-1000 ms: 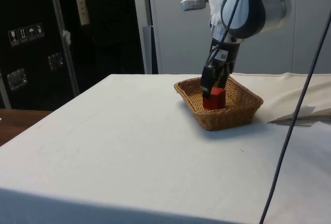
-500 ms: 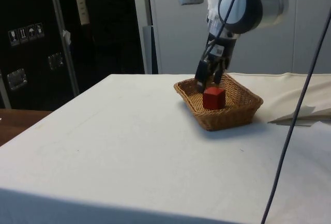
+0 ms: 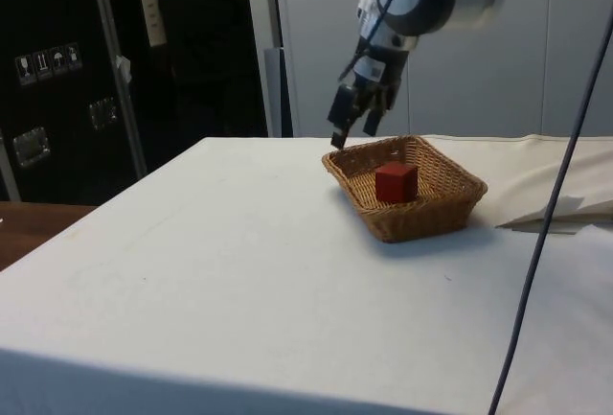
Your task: Pick up the cube and place it into the basket.
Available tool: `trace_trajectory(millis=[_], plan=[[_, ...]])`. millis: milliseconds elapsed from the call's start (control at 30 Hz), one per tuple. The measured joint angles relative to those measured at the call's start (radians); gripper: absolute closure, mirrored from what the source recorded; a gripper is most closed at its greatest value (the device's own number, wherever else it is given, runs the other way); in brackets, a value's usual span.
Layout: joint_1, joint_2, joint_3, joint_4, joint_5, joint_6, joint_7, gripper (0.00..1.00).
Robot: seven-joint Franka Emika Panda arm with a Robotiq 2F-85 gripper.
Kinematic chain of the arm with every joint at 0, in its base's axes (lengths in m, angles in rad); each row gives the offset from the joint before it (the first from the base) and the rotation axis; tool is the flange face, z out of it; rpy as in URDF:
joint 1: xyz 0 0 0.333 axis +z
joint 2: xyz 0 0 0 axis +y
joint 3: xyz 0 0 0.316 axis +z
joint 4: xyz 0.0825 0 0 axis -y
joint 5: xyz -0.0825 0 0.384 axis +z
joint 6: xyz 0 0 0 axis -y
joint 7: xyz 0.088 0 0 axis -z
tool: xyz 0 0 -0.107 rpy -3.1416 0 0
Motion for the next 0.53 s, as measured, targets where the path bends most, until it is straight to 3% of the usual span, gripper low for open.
trace_trajectory(millis=[533], plan=[[0.0, 0.054, 0.003, 0.168, 0.0, -0.093, 0.001, 0.0]])
